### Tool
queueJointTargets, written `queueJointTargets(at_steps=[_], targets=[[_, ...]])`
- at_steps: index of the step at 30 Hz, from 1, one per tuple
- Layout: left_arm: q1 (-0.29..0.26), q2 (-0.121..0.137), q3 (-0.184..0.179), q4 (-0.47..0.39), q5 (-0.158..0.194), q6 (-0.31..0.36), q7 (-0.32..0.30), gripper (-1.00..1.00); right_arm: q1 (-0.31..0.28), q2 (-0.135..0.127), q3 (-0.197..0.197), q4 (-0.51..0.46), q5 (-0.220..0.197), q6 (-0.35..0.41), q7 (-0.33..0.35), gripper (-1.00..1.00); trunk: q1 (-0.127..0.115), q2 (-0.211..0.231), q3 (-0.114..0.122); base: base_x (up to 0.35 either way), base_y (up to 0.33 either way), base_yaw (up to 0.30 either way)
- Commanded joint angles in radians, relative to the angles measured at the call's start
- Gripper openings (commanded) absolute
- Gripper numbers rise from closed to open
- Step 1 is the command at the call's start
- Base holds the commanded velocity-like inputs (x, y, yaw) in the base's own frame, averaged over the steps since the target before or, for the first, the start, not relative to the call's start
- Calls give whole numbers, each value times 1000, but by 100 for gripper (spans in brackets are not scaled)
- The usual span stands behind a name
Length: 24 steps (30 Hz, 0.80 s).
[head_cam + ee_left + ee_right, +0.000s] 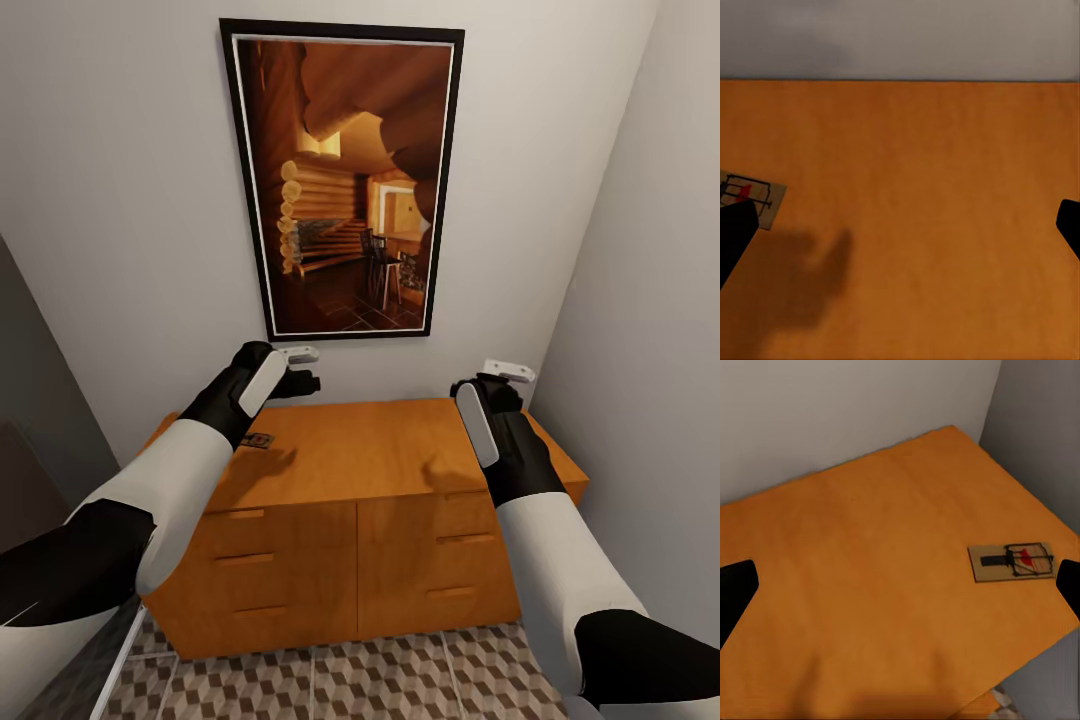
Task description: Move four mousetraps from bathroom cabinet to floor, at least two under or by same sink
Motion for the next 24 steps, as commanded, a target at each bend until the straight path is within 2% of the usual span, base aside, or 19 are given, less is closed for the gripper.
queueJointTargets(at_steps=[1,10,17,24], targets=[[-1,0,-4,-1,10,2,9,100,-1,0,1,-1,-10,6,-10,100,0,-1,-1,0,0,0],[-1,-3,-4,-1,11,1,8,100,1,7,-3,1,-10,5,-13,100,0,-1,-1,0,0,0],[5,-5,-4,-1,11,1,8,100,8,3,-8,4,-10,0,-14,100,0,-1,-1,0,0,0],[10,-5,-3,-2,12,-1,8,100,10,9,-49,5,-11,-2,-14,100,0,-1,-1,0,0,0]])
